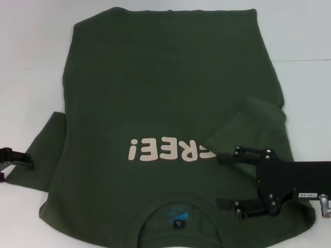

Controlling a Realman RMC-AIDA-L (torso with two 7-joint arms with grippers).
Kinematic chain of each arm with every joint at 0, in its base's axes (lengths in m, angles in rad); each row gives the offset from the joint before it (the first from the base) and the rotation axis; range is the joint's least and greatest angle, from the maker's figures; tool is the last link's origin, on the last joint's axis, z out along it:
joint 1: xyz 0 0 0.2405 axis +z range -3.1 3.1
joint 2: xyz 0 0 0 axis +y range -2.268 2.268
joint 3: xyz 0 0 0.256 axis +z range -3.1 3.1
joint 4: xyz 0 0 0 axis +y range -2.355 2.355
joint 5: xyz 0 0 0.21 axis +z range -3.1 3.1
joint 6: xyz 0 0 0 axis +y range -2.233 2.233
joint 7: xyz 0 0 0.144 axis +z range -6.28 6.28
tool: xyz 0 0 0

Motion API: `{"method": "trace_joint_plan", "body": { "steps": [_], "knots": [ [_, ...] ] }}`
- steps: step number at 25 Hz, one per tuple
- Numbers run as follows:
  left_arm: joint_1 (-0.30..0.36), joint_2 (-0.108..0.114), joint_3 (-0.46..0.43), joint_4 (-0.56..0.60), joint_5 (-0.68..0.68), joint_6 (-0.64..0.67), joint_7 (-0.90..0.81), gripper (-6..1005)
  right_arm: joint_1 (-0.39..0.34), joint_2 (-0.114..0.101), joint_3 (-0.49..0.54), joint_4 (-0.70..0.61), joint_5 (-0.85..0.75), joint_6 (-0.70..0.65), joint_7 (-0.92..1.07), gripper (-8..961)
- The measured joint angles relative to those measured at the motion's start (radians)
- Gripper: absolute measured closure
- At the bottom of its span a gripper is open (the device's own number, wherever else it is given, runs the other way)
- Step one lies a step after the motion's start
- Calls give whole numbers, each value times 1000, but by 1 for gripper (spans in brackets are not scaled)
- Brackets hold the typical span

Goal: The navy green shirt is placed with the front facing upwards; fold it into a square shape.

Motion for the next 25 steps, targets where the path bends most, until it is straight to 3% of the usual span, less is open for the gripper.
{"method": "trace_joint_plan", "body": {
  "steps": [25],
  "knots": [
    [2, 8, 26, -24, 0, -32, 3, 141, 19, 0, -24, 10, 0, 32, 8, 8]
  ]
}}
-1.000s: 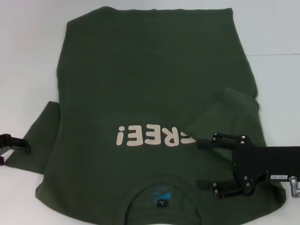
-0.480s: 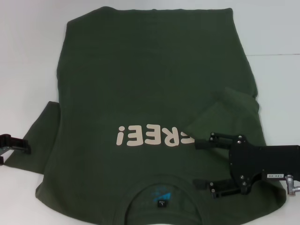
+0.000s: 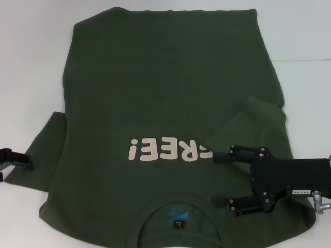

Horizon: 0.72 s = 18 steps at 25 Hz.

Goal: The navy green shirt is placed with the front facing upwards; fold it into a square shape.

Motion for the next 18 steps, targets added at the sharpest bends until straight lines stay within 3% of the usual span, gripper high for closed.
{"method": "trace_joint_plan", "body": {
  "steps": [18],
  "knots": [
    [-4, 0, 25, -16, 2, -12, 0, 140, 2, 0, 0, 1, 0, 13, 2, 8]
  ]
}}
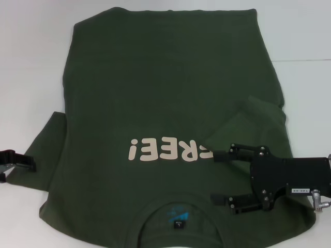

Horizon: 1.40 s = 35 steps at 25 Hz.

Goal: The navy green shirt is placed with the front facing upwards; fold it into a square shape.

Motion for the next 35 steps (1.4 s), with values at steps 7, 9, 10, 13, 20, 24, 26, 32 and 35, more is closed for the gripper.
{"method": "trace_joint_plan", "body": {
  "steps": [7, 9, 10, 13, 20, 24, 26, 32, 35],
  "knots": [
    [-3, 0, 1, 0, 0, 0, 0, 140, 0, 0, 0, 1, 0, 9, 0, 8],
    [-4, 0, 1, 0, -1, 3, 0, 140, 0, 0, 0, 1, 0, 11, 0, 8],
    [-5, 0, 1, -1, -1, 4, 0, 140, 0, 0, 0, 1, 0, 12, 0, 8],
    [-8, 0, 8, -6, -2, 8, 0, 140, 0, 0, 0, 1, 0, 13, 0, 8],
    [-13, -5, 28, -8, -3, 10, 0, 140, 0, 0, 0, 2, 0, 14, 0, 8],
    [-17, -5, 28, -8, -3, 10, 0, 141, -2, 0, 0, 2, 0, 14, 0, 8],
    [-19, -6, 28, -8, -3, 10, 0, 141, -3, 0, 0, 3, 0, 15, 0, 8],
    [-24, -7, 28, -11, -3, 11, 0, 141, -4, 0, 0, 4, 0, 15, 0, 8],
    [-24, -8, 29, -11, -3, 11, 0, 169, -5, 0, 0, 4, 0, 15, 0, 9]
  ]
}}
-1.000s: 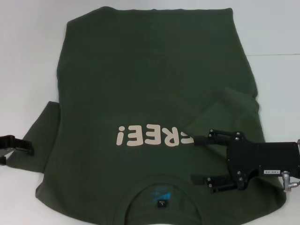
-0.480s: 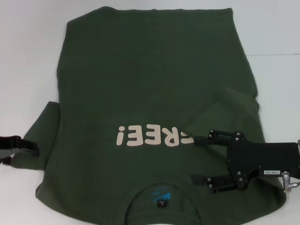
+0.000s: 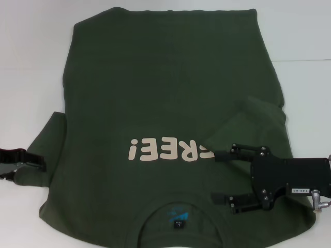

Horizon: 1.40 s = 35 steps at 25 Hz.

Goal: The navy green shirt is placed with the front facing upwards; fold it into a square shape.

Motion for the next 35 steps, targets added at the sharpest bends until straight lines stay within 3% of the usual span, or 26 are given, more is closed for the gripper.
{"method": "trace_joint_plan", "body": {
  "steps": [12, 16, 32, 35],
  "knots": [
    [6, 5, 17, 5, 3, 1, 2, 283, -2, 0, 0, 0, 0, -4, 9, 9],
    [7, 6, 22, 6, 3, 1, 5, 504, -2, 0, 0, 0, 0, -5, 10, 9],
    [7, 6, 40, 0, 3, -9, 20, 907, 3, -2, 2, -2, 0, -11, 22, 9],
    [7, 5, 47, 5, 3, -9, 34, 906, 3, -2, 2, -2, 0, -11, 23, 9]
  ]
}}
